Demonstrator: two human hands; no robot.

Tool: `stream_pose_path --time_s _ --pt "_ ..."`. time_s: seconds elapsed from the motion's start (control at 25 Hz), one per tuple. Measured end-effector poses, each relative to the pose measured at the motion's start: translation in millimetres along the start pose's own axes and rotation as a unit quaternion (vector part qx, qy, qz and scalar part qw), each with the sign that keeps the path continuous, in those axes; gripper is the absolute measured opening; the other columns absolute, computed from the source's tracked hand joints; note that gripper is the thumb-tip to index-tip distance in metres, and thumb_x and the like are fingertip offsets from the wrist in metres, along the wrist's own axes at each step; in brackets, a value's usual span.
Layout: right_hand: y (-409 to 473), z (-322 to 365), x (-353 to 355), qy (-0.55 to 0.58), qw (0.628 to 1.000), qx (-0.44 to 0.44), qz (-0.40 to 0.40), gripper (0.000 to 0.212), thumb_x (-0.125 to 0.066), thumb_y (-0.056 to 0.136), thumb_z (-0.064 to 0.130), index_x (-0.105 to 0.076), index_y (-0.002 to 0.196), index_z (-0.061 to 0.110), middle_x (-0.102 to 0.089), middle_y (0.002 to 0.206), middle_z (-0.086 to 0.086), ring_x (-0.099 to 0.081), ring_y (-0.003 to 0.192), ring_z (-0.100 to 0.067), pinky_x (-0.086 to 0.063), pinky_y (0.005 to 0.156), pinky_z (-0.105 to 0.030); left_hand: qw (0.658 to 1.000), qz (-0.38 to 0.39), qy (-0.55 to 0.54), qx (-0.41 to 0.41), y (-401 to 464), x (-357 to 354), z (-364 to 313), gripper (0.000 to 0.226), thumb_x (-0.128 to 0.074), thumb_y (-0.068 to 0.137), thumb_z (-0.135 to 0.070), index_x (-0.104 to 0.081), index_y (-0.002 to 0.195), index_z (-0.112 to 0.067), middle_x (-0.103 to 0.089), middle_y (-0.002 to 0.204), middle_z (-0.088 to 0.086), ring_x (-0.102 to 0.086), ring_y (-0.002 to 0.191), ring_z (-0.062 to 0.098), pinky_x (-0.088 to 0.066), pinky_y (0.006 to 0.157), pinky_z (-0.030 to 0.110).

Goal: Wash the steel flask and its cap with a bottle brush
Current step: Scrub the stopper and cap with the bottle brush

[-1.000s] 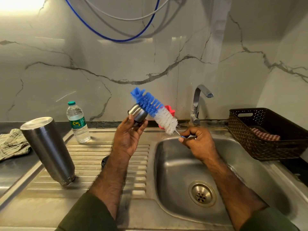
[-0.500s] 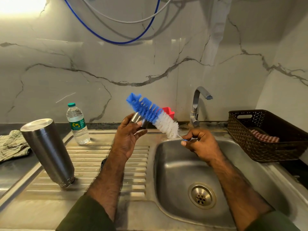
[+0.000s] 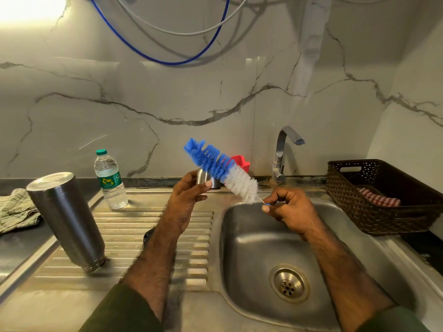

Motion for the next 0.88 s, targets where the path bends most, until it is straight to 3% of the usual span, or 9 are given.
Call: stream_pose_path --time_s 0.08,0.2,0.32,0.44,0.64,0.76,0.88 --pt "1 3 -5 -0.012 1.0 0.005 -0.005 0.023 -0.084 0.08 -0.002 -0.076 0.071 0.017 -0.071 0.069 0.003 -0.055 0.051 0.001 -0.045 0.05 -0.019 0.998 0.042 0.051 -0.011 -1 -7 1 0.059 -0.087 0.072 -0.034 -0.07 0.125 -0.016 -0.076 0.114 0.003 -0.07 0.104 0.021 -0.054 0.087 0.037" --pt "3 3 -9 -0.031 0.999 0.009 -0.019 0.02 -0.084 0.081 0.001 -0.076 0.073 0.017 -0.073 0.073 0.0 -0.056 0.052 0.003 -0.045 0.052 -0.017 0.99 0.101 0.095 -0.035 -2 -16 6 0.058 -0.091 0.071 -0.023 -0.07 0.124 -0.014 -0.075 0.119 0.017 -0.07 0.111 0.04 -0.057 0.096 0.05" --pt "3 0 -3 0.0 1.0 0.002 -0.017 0.023 -0.084 0.081 -0.002 -0.075 0.07 0.017 -0.07 0.068 -0.002 -0.054 0.052 -0.007 -0.045 0.049 -0.022 0.999 0.046 -0.002 -0.016 -1 -9 4 0.06 -0.091 0.068 -0.023 -0.067 0.122 -0.012 -0.075 0.114 0.011 -0.07 0.103 0.026 -0.056 0.087 0.037" --pt "1 1 -5 0.017 1.0 0.002 0.006 0.025 -0.083 0.081 -0.002 -0.076 0.068 0.018 -0.072 0.072 -0.01 -0.055 0.055 -0.011 -0.046 0.049 -0.026 0.995 -0.005 -0.097 0.009 4 2 5 0.052 -0.087 0.073 -0.018 -0.063 0.119 -0.012 -0.071 0.114 0.011 -0.068 0.107 0.025 -0.053 0.084 0.038" --pt "2 1 -13 0.011 1.0 0.002 -0.019 0.017 -0.084 0.081 0.0 -0.076 0.074 0.014 -0.069 0.067 -0.002 -0.051 0.049 -0.005 -0.043 0.046 -0.022 0.997 0.065 -0.029 0.004 -3 -21 3 0.064 -0.092 0.058 -0.018 -0.065 0.116 -0.01 -0.075 0.101 0.007 -0.073 0.093 0.019 -0.059 0.082 0.027" --pt "3 -4 -6 0.013 1.0 -0.011 -0.022 0.019 -0.083 0.082 -0.001 -0.075 0.073 0.014 -0.068 0.065 0.0 -0.052 0.05 -0.008 -0.044 0.046 -0.024 0.994 0.042 -0.097 0.005 -1 -13 0 0.071 -0.095 0.067 -0.022 -0.064 0.129 -0.011 -0.074 0.119 0.011 -0.071 0.107 0.023 -0.057 0.084 0.032" --pt "0 -3 -6 0.032 0.999 -0.01 0.015 0.028 -0.083 0.081 -0.003 -0.075 0.066 0.02 -0.068 0.065 -0.001 -0.053 0.051 -0.009 -0.044 0.047 -0.025 0.983 -0.002 -0.182 0.009 4 0 3 0.049 -0.084 0.086 -0.017 -0.066 0.132 -0.019 -0.071 0.128 0.015 -0.072 0.114 0.028 -0.056 0.085 0.038"
Point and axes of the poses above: each hand's wrist, its own y-axis towards the middle knuckle, its own x-axis out of the back of the hand, z = x × y, the point moved 5 cm from there along y, towards the middle knuckle
